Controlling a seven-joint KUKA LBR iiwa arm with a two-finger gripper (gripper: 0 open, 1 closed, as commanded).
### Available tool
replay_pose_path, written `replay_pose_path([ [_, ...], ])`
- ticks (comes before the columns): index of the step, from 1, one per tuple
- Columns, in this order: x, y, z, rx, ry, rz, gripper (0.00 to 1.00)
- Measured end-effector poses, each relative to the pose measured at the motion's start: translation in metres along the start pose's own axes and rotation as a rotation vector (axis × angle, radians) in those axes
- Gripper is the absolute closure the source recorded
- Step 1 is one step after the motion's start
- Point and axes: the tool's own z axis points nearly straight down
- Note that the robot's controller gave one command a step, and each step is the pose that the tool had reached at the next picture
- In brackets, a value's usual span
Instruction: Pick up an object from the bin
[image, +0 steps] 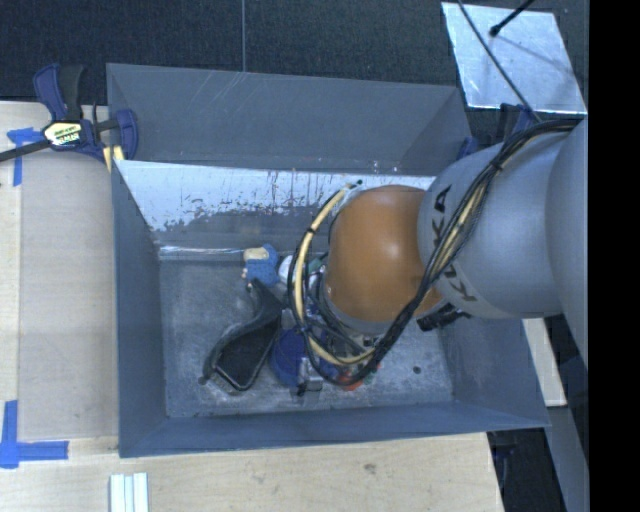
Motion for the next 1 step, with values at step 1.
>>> replay_pose_path([
  [1, -0.0424, 0.0315, 0.0605, -0.002, -0.023, -0.006, 0.00],
])
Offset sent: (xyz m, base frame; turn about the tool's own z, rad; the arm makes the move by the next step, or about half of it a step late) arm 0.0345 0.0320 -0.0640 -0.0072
